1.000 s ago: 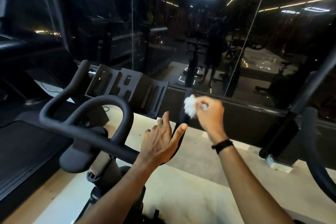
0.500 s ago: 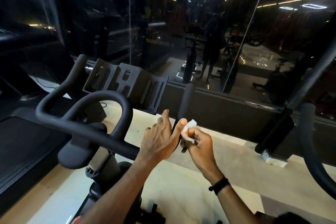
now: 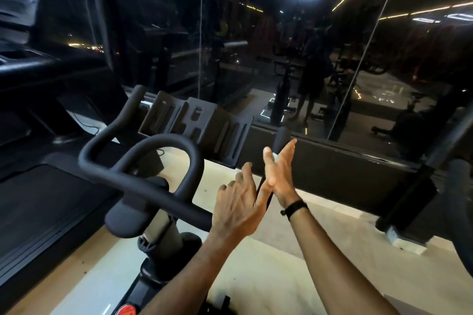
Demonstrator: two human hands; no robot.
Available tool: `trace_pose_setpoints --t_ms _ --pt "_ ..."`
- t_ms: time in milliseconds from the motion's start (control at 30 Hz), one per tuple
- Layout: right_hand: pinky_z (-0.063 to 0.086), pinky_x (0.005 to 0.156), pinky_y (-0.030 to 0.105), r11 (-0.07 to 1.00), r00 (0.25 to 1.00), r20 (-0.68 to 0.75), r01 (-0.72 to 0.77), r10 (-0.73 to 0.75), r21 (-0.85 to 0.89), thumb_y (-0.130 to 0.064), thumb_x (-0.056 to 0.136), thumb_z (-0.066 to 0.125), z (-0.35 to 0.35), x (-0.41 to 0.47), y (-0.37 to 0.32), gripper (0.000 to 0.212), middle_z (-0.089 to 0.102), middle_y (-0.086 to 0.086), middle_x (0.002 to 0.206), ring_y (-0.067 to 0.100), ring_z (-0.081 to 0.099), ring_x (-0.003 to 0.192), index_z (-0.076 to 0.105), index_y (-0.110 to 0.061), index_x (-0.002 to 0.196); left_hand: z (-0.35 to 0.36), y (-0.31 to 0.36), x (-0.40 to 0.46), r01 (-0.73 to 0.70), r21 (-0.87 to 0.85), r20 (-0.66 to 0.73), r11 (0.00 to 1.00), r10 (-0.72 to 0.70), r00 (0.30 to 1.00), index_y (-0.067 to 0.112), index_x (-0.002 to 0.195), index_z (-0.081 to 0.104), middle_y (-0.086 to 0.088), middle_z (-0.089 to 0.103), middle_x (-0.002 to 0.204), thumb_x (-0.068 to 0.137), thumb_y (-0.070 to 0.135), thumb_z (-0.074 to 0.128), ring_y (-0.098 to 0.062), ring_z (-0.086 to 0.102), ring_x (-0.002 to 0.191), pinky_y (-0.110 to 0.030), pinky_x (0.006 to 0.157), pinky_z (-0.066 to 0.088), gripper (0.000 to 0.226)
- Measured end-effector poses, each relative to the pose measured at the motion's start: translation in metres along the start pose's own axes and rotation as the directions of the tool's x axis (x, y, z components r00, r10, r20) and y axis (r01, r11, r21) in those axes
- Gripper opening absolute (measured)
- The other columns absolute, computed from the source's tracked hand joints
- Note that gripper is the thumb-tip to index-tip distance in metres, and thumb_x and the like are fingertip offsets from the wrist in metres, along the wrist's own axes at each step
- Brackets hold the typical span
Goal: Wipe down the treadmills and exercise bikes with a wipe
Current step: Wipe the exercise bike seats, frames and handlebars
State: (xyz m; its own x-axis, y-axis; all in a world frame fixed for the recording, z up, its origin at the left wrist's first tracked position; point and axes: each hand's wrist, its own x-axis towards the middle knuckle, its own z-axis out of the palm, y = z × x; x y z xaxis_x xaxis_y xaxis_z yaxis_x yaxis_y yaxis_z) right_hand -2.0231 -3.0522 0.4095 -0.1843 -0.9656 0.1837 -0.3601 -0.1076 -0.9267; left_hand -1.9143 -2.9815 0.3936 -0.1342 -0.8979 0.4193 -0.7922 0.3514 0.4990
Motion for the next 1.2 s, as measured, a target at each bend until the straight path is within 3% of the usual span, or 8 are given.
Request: trace_pose_setpoints --t_ms 133,267,333,467,567,800,1033,1200 --pt "0.019 0.116 0.027 0.994 0.994 -0.103 0.043 -0.033 0.096 -0.037 0.106 0.043 0.009 -0.005 0.021 0.078 0.011 0.008 0.166 0.026 0.025 0.149 -0.012 -0.017 0.158 -0.001 0.001 0.000 0.015 -0.023 -0.031 1.000 -0.016 0.999 0.015 0.146 0.025 -0.012 0.060 0.130 0.077 0.082 -0.020 -0.027 0.064 0.102 -0.045 0.092 0.045 0.106" --pt "0.042 0.110 0.056 0.987 0.996 -0.091 0.036 -0.022 0.157 -0.085 0.078 0.049 0.034 -0.053 0.062 0.096 0.044 0.016 0.149 0.036 0.048 0.133 0.012 -0.036 0.152 -0.001 0.002 -0.001 0.050 -0.088 -0.028 0.995 -0.053 0.998 0.017 0.149 0.024 -0.010 0.056 0.139 0.080 0.079 -0.010 -0.026 0.061 0.111 -0.044 0.100 0.040 0.098" --pt "0.044 0.104 0.045 0.966 0.995 -0.094 0.002 0.023 0.260 -0.075 0.080 0.060 0.028 -0.024 0.055 0.075 0.053 0.005 0.137 0.025 0.055 0.121 0.036 -0.034 0.137 -0.002 0.002 -0.001 0.046 -0.074 -0.042 0.996 -0.049 0.998 0.016 0.147 0.026 -0.011 0.057 0.136 0.077 0.082 -0.016 -0.029 0.061 0.110 -0.044 0.096 0.041 0.105" --pt "0.055 0.058 0.032 0.906 0.972 -0.167 -0.086 0.168 0.414 -0.024 0.086 0.077 -0.002 0.057 0.005 0.021 0.066 0.006 0.077 0.019 0.064 0.068 0.061 -0.011 0.082 -0.005 0.002 -0.003 0.067 -0.123 -0.087 0.990 -0.078 0.993 0.017 0.144 0.030 -0.010 0.060 0.132 0.074 0.083 -0.022 -0.028 0.062 0.105 -0.044 0.095 0.040 0.109" --pt "0.047 0.042 0.022 0.822 0.974 -0.028 -0.172 0.223 0.543 -0.009 0.084 0.078 -0.015 0.074 -0.014 0.014 0.065 0.009 0.069 0.013 0.057 0.046 0.065 -0.007 0.080 -0.006 0.003 -0.004 0.081 -0.110 -0.113 0.991 -0.094 0.989 0.018 0.140 0.035 -0.010 0.064 0.127 0.075 0.081 -0.023 -0.028 0.062 0.102 -0.044 0.093 0.039 0.108" --pt "0.045 0.045 0.024 0.551 0.878 0.399 -0.478 0.266 0.684 -0.018 0.090 0.067 -0.011 0.016 0.021 0.028 0.047 0.001 0.056 0.013 0.047 0.047 0.054 -0.018 0.066 -0.001 -0.001 -0.002 0.069 -0.080 -0.132 0.994 -0.079 0.988 0.020 0.121 0.045 -0.005 0.068 0.102 0.086 0.074 -0.014 -0.026 0.064 0.086 -0.042 0.082 0.044 0.087" --pt "0.043 0.047 0.023 0.746 0.960 0.212 -0.277 0.185 0.605 -0.027 0.079 0.081 -0.028 0.068 -0.012 0.026 0.054 0.001 0.061 0.012 0.048 0.051 0.061 -0.015 0.067 -0.004 0.001 -0.004 0.085 -0.089 -0.138 0.992 -0.097 0.986 0.023 0.099 0.045 0.000 0.061 0.087 0.090 0.067 -0.004 -0.018 0.052 0.069 -0.035 0.073 0.031 0.067" --pt "0.051 0.053 0.028 0.731 0.918 0.274 -0.395 0.287 0.557 -0.026 0.084 0.077 -0.012 0.025 0.018 0.023 0.055 0.006 0.066 0.017 0.055 0.053 0.062 -0.012 0.075 -0.002 -0.001 -0.002 0.100 -0.081 -0.153 0.992 -0.111 0.982 0.020 0.098 0.048 -0.004 0.065 0.089 0.091 0.065 -0.003 -0.025 0.060 0.076 -0.041 0.075 0.043 0.069"
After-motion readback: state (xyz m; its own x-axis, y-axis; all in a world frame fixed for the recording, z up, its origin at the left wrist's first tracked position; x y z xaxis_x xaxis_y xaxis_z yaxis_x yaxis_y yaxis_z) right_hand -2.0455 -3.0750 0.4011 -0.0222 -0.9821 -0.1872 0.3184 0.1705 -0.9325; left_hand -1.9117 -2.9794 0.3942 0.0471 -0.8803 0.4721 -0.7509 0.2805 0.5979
